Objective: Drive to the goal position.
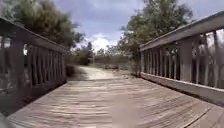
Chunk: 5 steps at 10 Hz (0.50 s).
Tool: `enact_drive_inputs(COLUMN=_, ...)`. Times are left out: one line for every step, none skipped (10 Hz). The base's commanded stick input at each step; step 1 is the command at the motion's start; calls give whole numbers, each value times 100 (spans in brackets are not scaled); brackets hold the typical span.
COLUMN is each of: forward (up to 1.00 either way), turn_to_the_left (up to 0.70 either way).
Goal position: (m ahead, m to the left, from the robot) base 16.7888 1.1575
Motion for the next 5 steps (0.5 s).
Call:
enact_drive_inputs(forward=50, turn_to_the_left=1)
enact_drive_inputs(forward=50, turn_to_the_left=1)
enact_drive_inputs(forward=50, turn_to_the_left=1)
enact_drive_inputs(forward=50, turn_to_the_left=1)
enact_drive_inputs(forward=50, turn_to_the_left=1)
